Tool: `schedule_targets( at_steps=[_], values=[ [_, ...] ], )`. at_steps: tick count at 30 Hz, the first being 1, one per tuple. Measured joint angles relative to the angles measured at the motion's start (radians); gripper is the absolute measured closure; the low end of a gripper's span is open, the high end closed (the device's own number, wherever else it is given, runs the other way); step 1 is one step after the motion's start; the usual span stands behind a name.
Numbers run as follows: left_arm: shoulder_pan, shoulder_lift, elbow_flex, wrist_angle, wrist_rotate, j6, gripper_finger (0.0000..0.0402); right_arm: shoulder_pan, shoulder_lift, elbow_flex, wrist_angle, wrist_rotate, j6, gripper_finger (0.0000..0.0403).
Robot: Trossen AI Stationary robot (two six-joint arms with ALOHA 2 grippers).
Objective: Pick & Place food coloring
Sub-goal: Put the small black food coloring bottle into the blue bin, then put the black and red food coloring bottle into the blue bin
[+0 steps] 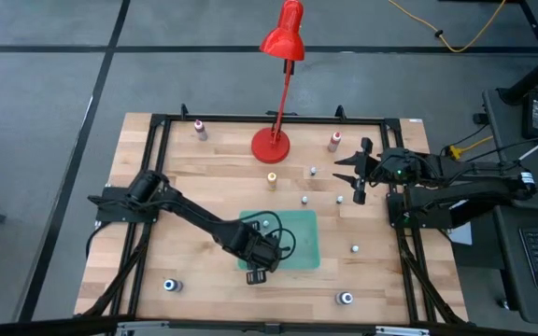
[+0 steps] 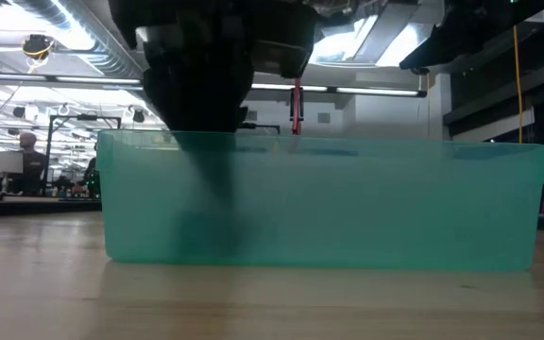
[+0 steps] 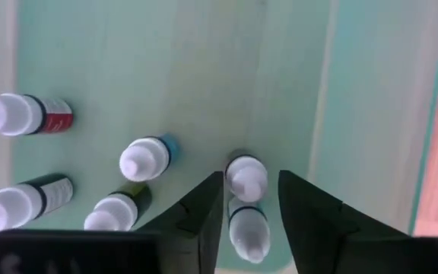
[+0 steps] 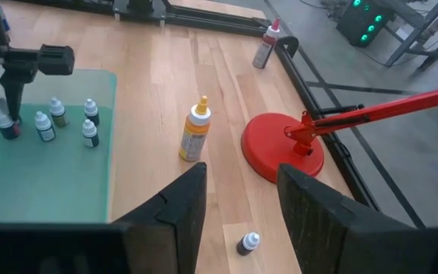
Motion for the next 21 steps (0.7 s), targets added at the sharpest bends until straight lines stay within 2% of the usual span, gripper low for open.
schedule_targets(
  at_steps=[6, 12, 14, 17, 21],
  values=[
    [0.008, -0.007, 0.075, -0.073, 0.016, 0.041, 0.0265, 0.0, 0.0, 0.0, 0.0, 0.001, -0.028, 0.024],
    [0.012, -0.008, 0.23, -0.238, -0.004, 0.128, 0.0263, 0.0, 0.0, 0.0, 0.0, 0.001, -0.03, 0.024],
    [0.013, -0.008, 0.29, -0.32, -0.057, 0.164, 0.0265, 0.0, 0.0, 0.0, 0.0, 0.001, -0.03, 0.024],
    [0.02, -0.009, 0.39, -0.423, -0.189, 0.214, 0.0267, 0.0, 0.0, 0.0, 0.0, 0.001, -0.03, 0.024],
    [0.055, -0.009, 0.484, -0.477, -0.332, 0.29, 0.0266, 0.0, 0.0, 0.0, 0.0, 0.001, -0.03, 0.024]
  ],
)
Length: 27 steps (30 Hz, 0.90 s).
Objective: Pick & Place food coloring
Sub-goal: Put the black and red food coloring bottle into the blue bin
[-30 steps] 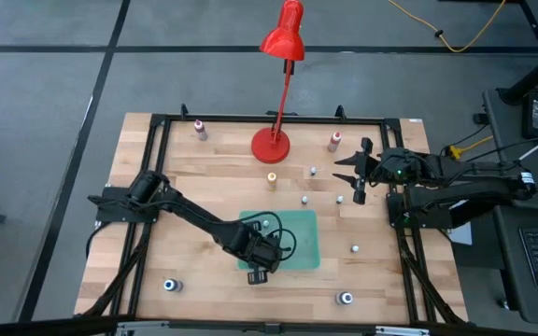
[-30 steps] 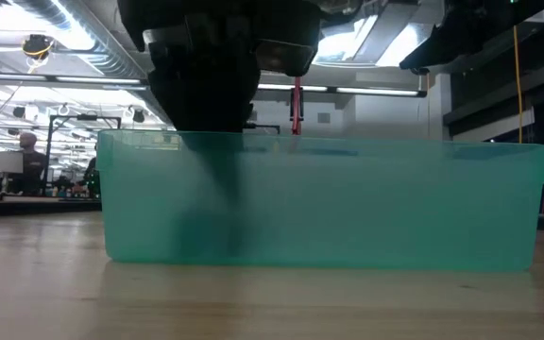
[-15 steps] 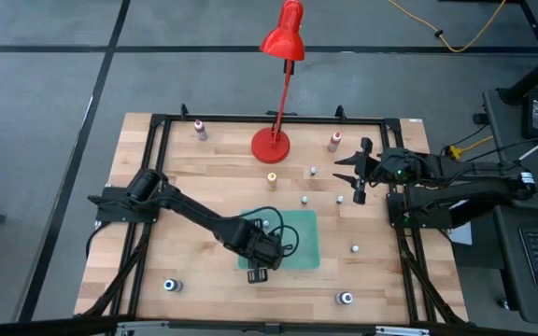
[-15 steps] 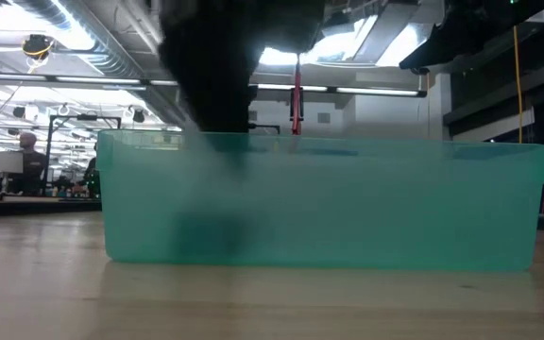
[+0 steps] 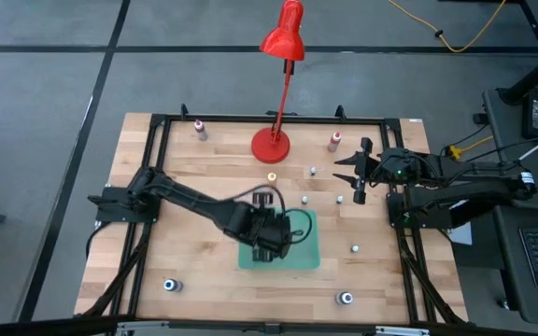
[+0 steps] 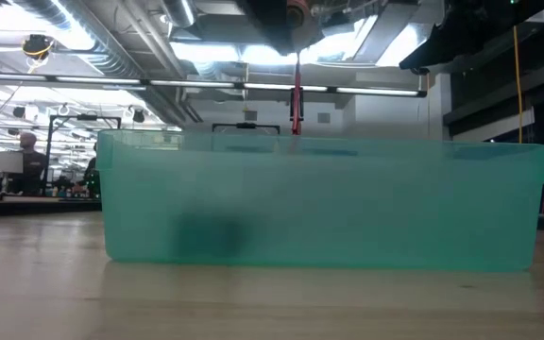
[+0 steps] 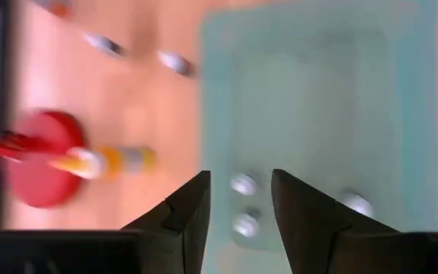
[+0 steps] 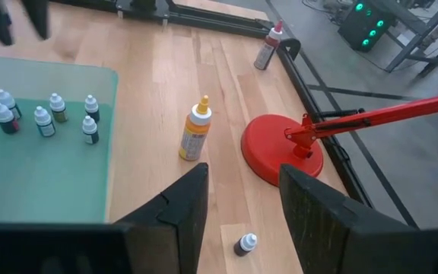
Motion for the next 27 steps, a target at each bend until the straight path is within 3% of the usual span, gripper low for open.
schedule_targets(
  at_steps=[3, 8, 14, 22, 27],
  values=[
    [0.044, -0.001, 0.037, -0.001, -0.01, 0.06, 0.0265, 0.0, 0.0, 0.0, 0.0, 0.0, 0.011, 0.024],
    [0.135, 0.0, 0.047, -0.004, 0.072, 0.1, 0.027, 0.0, 0.0, 0.0, 0.005, 0.0, 0.011, 0.024],
    [0.225, 0.0, 0.047, -0.004, 0.1, 0.178, 0.0272, 0.0, 0.0, 0.0, 0.005, 0.0, 0.012, 0.024],
    [0.275, -0.04, 0.048, 0.051, 0.1, 0.324, 0.0278, 0.0, 0.0, 0.0, 0.007, -0.001, 0.014, 0.024],
    [0.305, -0.093, 0.047, 0.09, 0.124, 0.339, 0.0284, 0.0, 0.001, 0.0, 0.013, -0.002, 0.069, 0.024]
  ],
)
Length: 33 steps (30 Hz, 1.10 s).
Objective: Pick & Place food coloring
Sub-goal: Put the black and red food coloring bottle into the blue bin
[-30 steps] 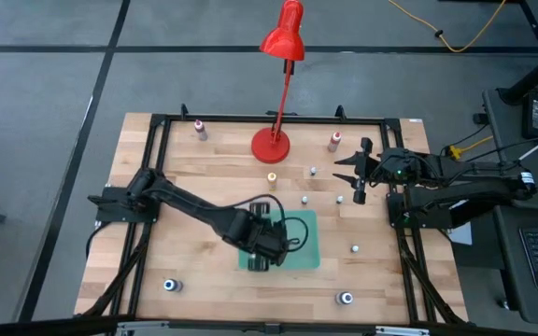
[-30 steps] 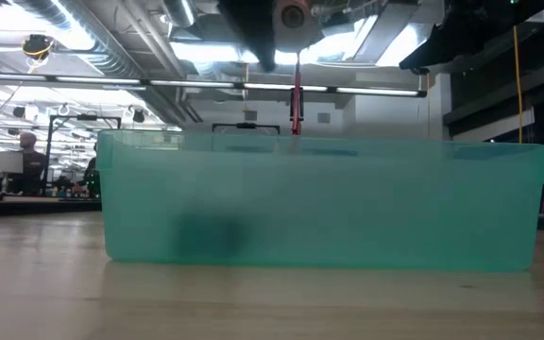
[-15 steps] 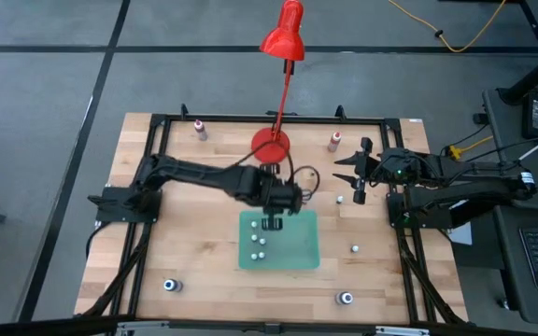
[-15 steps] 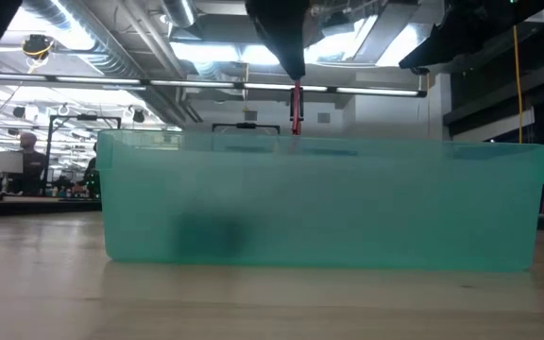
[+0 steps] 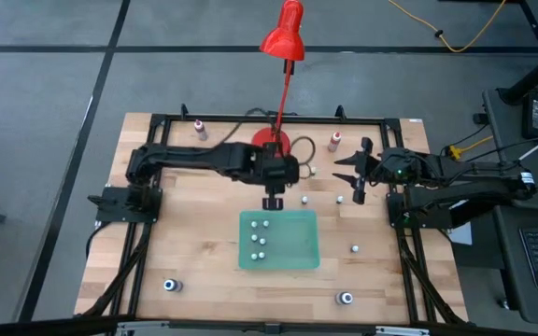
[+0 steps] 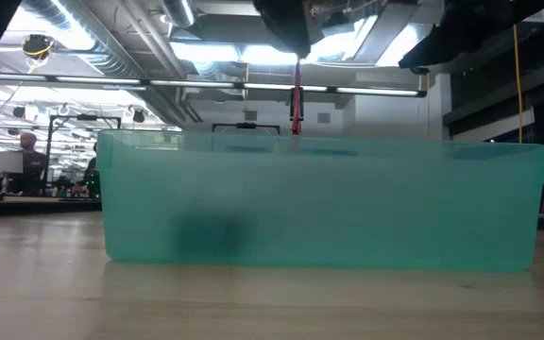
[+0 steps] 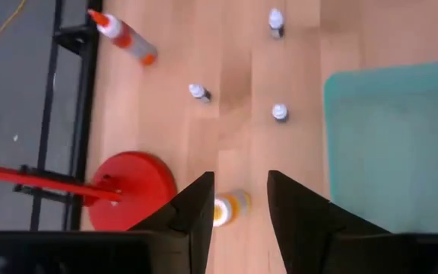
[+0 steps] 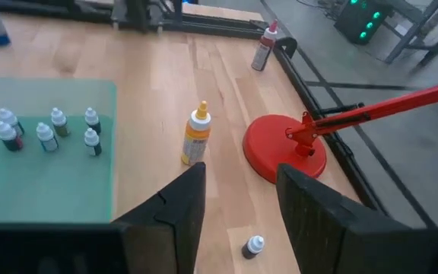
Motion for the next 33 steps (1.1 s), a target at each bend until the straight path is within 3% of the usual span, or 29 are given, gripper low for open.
schedule_targets(
  at_steps=[2, 10, 15, 19, 24, 28, 31, 33],
  values=[
    [0.013, -0.039, 0.0, 0.012, 0.01, 0.0, 0.0286, -0.004, 0.011, 0.0, 0.009, -0.001, 0.022, 0.024],
    [0.041, -0.192, 0.0, 0.143, 0.002, 0.031, 0.0296, -0.107, 0.138, 0.0, -0.012, -0.174, -0.059, 0.0235],
    [0.022, -0.266, 0.0, 0.208, 0.022, 0.049, 0.0298, -0.218, 0.229, 0.0, -0.013, -0.255, -0.08, 0.0194],
    [-0.005, -0.318, 0.0, 0.222, 0.051, 0.073, 0.0295, -0.301, 0.292, 0.001, -0.015, -0.26, -0.108, 0.015],
    [-0.032, -0.396, -0.004, 0.223, 0.072, 0.055, 0.03, -0.378, 0.405, 0.049, -0.076, -0.296, -0.145, 0.0127],
    [-0.033, -0.53, -0.125, 0.245, 0.066, 0.052, 0.0305, -0.399, 0.47, 0.096, -0.061, -0.321, -0.218, 0.0125],
    [0.016, -0.682, -0.335, 0.358, 0.088, 0.05, 0.0309, -0.401, 0.49, 0.115, -0.032, -0.322, -0.241, 0.0125],
    [0.073, -0.805, -0.521, 0.517, 0.144, 0.025, 0.0311, -0.401, 0.492, 0.122, -0.025, -0.323, -0.243, 0.0125]
  ],
)
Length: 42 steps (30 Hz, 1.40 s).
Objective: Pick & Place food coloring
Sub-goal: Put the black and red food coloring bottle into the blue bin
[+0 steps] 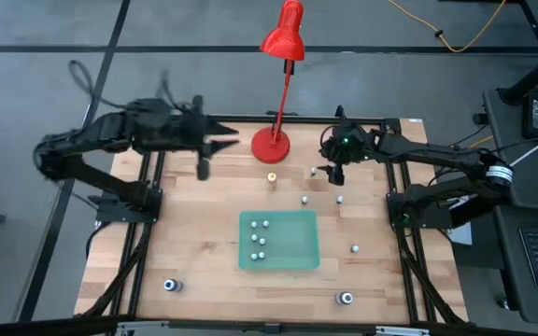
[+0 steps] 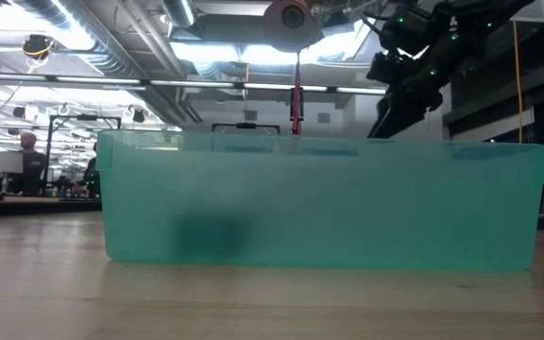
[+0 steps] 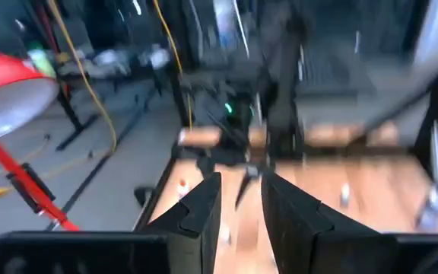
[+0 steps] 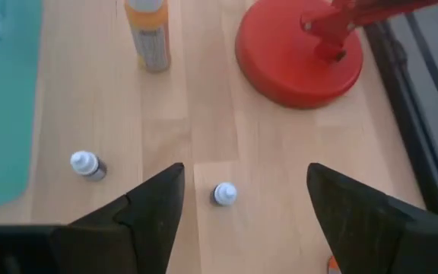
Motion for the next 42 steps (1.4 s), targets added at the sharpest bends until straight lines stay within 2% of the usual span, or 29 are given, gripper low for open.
schedule_targets(
  at_steps=[2, 5, 8, 12, 15, 21, 25, 29, 35, 38, 42],
  values=[
    [0.076, -0.117, -0.203, 0.232, 0.098, -0.053, 0.0311, 0.0, -0.001, 0.005, 0.002, 0.0, -0.001, 0.0125],
    [0.2, -0.229, -0.491, 0.576, 0.319, -0.161, 0.0312, 0.0, -0.002, 0.005, -0.008, 0.0, -0.001, 0.0125],
    [0.318, -0.29, -0.732, 0.769, 0.482, -0.306, 0.0312, 0.0, -0.002, 0.005, -0.014, 0.0, 0.003, 0.0125],
    [0.356, -0.336, -0.967, 0.982, 0.503, -0.435, 0.0323, 0.0, -0.002, 0.005, -0.035, 0.0, 0.029, 0.0125],
    [0.309, -0.33, -1.089, 1.126, 0.431, -0.479, 0.0348, 0.0, -0.002, 0.005, -0.046, 0.0, 0.029, 0.0125],
    [0.11, -0.306, -1.226, 1.354, 0.255, -0.414, 0.0396, 0.0, -0.002, 0.005, -0.045, 0.0, 0.075, 0.0125],
    [0.068, -0.397, -1.33, 1.515, 0.179, -0.396, 0.0398, 0.0, -0.002, 0.005, -0.045, 0.0, 0.08, 0.0125],
    [0.07, -0.539, -1.405, 1.484, 0.146, -0.429, 0.04, 0.0, -0.002, 0.004, -0.034, 0.0, 0.079, 0.0125],
    [0.071, -0.699, -1.424, 1.302, 0.146, -0.437, 0.04, 0.0, -0.002, 0.004, -0.005, 0.001, 0.075, 0.0125],
    [0.071, -0.728, -1.425, 1.259, 0.125, -0.442, 0.0399, 0.0, -0.002, 0.004, -0.006, 0.001, 0.073, 0.0125],
    [0.067, -0.729, -1.415, 1.268, 0.152, -0.447, 0.0394, 0.0, -0.002, 0.004, -0.026, 0.002, 0.038, 0.0125]
  ],
)
